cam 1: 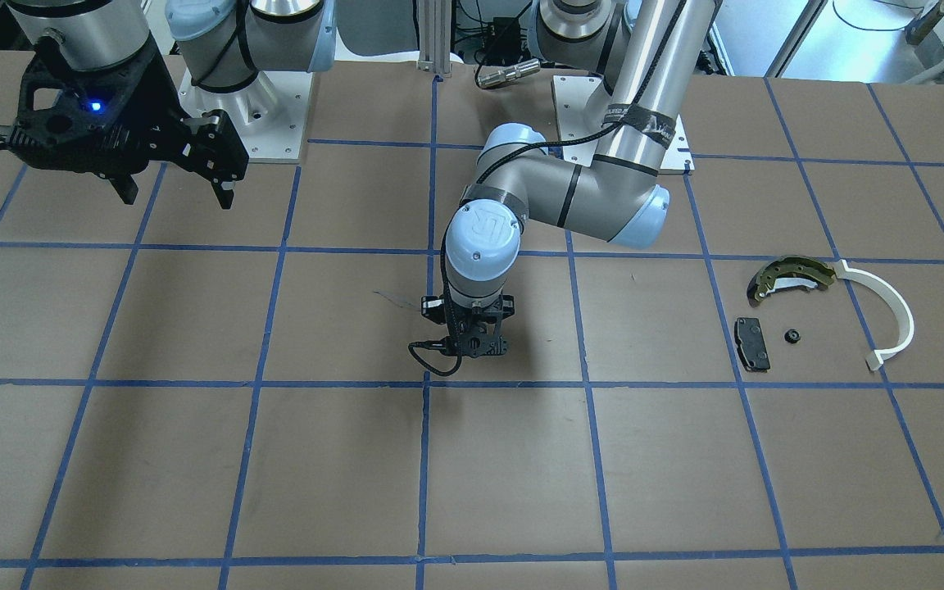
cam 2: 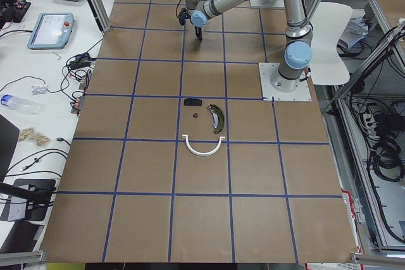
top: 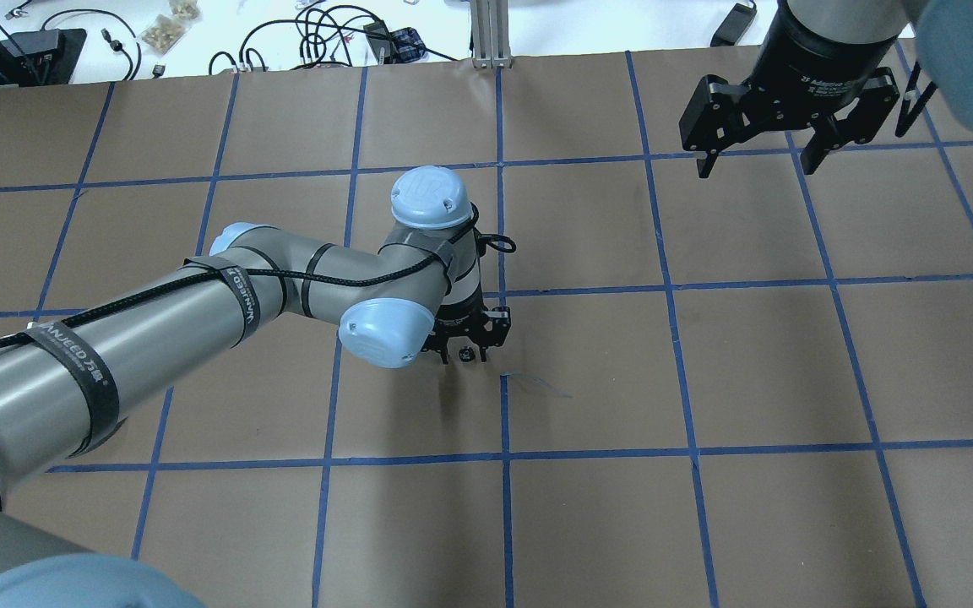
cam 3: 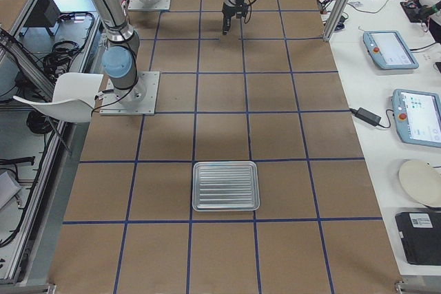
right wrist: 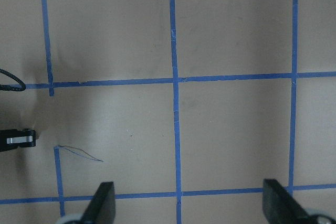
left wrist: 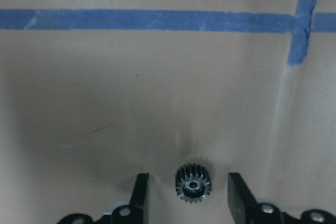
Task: Place bearing gear from tray to pile
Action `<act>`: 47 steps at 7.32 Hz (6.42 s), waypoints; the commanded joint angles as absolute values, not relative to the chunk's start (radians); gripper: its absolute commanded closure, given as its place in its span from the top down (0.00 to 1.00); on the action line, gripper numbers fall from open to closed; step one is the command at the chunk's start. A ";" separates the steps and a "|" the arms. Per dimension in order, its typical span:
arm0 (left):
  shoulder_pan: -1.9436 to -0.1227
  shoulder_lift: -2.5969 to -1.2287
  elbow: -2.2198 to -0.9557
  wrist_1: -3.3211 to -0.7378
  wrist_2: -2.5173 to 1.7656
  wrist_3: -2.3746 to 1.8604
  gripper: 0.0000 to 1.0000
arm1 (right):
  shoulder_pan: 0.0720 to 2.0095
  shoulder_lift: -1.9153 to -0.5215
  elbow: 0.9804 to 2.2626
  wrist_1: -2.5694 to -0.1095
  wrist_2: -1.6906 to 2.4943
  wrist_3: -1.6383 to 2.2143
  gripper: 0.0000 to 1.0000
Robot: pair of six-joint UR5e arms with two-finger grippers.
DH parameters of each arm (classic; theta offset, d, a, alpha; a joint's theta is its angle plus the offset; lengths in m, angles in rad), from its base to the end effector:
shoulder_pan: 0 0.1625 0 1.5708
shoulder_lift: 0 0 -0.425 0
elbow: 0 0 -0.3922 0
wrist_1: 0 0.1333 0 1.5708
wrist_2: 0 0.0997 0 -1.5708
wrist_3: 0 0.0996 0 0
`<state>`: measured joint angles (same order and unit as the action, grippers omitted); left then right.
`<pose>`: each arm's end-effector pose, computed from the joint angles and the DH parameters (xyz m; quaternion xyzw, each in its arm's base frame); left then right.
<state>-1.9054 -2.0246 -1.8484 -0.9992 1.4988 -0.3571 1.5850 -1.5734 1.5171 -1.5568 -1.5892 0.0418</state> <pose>-0.3168 -0.4836 0.1686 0.0141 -0.9961 -0.0872 0.0067 0.1385 -0.4924 0.5143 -0.0140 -0.9996 0.0214 0.0086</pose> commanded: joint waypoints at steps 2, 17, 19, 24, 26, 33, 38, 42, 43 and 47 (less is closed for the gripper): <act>-1.885 -1.996 -1.832 -1.015 1.503 -0.347 0.00 | 1.586 -1.574 1.517 -1.557 -1.588 0.043 1.00; -0.999 -1.988 -1.707 -1.148 1.720 0.675 0.00 | 1.588 -1.575 1.522 -1.557 -1.588 0.043 1.00; -0.979 -1.988 -1.738 -1.140 1.718 0.745 0.00 | 1.589 -1.574 1.520 -1.557 -1.588 0.043 1.00; -0.925 -1.990 -1.835 -1.072 1.718 0.792 0.00 | 1.589 -1.574 1.520 -1.557 -1.588 0.044 1.00; -0.925 -1.990 -1.839 -1.072 1.718 0.793 0.00 | 1.592 -1.575 1.522 -1.557 -1.583 0.044 1.00; -0.936 -1.974 -1.804 -1.077 1.721 0.784 1.00 | 1.591 -1.575 1.522 -1.557 -1.586 0.044 1.00; -1.087 -1.925 -1.478 -1.450 1.712 0.616 1.00 | 1.589 -1.578 1.522 -1.557 -1.586 0.044 1.00; -1.215 -1.855 -1.462 -1.463 1.669 0.467 1.00 | 1.591 -1.578 1.522 -1.557 -1.588 0.044 1.00; -1.265 -1.821 -1.462 -1.477 1.608 0.436 1.00 | 1.589 -1.578 1.522 -1.557 -1.588 0.044 1.00; -1.486 -1.689 -1.483 -1.601 1.605 0.217 1.00 | 1.588 -1.578 1.522 -1.555 -1.589 0.044 1.00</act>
